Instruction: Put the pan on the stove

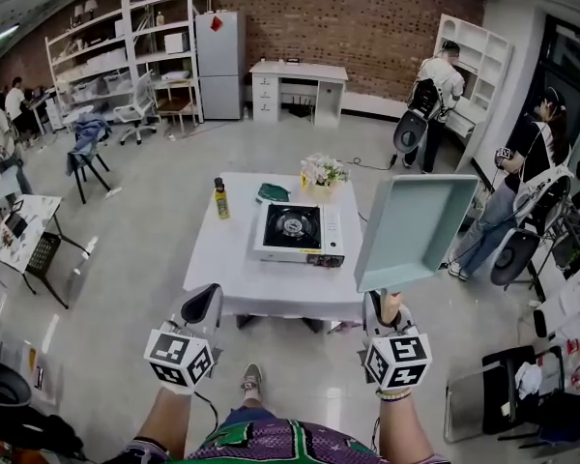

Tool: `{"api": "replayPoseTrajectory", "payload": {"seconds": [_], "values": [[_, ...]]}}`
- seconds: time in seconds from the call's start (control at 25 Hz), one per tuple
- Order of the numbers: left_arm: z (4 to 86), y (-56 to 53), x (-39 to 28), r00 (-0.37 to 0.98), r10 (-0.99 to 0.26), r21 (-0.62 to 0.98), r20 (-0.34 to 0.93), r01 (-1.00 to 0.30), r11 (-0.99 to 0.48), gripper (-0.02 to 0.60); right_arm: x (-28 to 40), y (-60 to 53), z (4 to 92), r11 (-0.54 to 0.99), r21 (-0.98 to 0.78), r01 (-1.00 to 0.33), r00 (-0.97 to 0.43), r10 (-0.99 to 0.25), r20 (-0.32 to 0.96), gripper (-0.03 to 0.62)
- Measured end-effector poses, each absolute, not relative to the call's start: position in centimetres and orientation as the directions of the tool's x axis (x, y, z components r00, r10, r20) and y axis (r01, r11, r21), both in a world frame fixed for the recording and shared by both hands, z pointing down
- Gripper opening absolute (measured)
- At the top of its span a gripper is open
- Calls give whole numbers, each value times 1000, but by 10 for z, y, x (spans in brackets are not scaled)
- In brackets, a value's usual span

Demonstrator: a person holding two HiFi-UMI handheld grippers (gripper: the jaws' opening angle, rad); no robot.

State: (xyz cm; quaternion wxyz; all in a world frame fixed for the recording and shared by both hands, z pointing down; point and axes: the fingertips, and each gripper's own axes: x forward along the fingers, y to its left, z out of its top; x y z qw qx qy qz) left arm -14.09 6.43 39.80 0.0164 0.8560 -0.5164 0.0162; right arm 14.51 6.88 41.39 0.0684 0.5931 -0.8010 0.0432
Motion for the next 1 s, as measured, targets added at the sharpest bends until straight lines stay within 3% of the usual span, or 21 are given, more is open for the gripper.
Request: {"api": "replayPoseTrajectory", "payload": {"seconds": [1.0], "values": [[403, -93, -142, 547, -836, 24, 46, -837, -546, 18, 128, -65, 399, 222, 45, -974, -214, -967, 141, 2]]}}
